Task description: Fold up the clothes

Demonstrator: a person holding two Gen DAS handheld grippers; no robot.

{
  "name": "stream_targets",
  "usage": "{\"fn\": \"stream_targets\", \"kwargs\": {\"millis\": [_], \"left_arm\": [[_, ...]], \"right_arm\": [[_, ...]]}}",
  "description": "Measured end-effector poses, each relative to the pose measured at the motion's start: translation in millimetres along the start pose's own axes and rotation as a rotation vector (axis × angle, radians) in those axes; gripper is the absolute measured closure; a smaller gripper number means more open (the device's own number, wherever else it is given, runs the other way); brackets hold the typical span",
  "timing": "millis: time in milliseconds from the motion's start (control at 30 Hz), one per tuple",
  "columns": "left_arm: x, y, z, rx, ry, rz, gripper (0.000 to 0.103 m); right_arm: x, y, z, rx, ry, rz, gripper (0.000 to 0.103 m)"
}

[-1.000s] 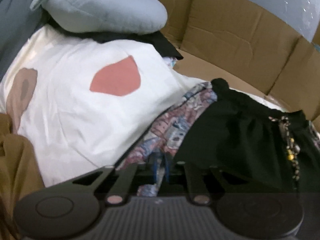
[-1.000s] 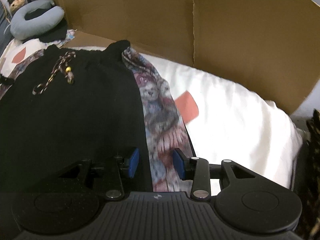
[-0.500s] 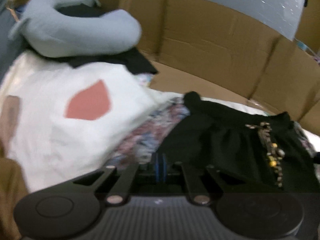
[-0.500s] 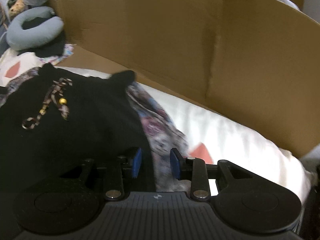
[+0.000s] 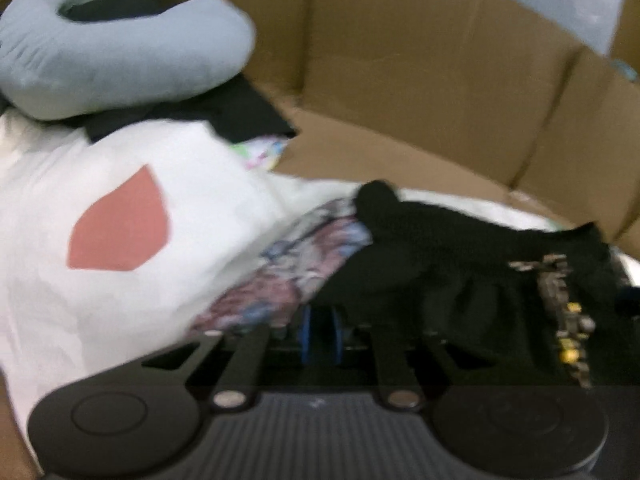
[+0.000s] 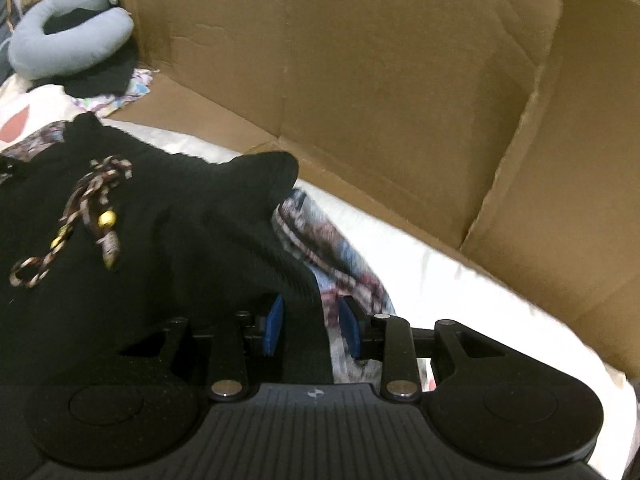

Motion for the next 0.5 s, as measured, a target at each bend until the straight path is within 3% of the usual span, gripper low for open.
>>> {"fn": "stream_targets", "kwargs": {"millis": [100,200,300,400,500], "left_arm": [[4.3,-2.2,-2.0,-0.009,-0.001,-0.032,0.098],[-5.9,-6.7,-15.6,-0.044,-0.059,-0.023,0.098],[-26.5,-14.1,-27.2,-0.051,-0.13,0.028,0.096],[-49.2,-22.3,-35.9,-0.054,-0.197,0.058,0.089],[-71.6,-28.2,-37.6,-0.048,-0.23,0.108,0.073]], "right_arm": [[-4.9,12.1,13.0,0.018,-0.024,0.022,0.066],[-9.2,20.6,15.5,0.031,-0.031,0.066,0.067],[-7.2,21.4,-1.0,-0.009,-0.006,0.064,0.066],[-0.6,15.8,-18.6,-0.05,0.033,0.058,0.066],[14.3,4.8,-25.9,-0.051,0.052,0.042,0.066]]}}
Point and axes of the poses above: each gripper's, at about its wrist camera, not at the fingertips, and z roughly the way its jaws point, x to its left, y to its top, the point moved 5 cm from there along z, roughly the way its jaws point, and after that the axes turned 2 degrees about -y, right-handed, at the moved point
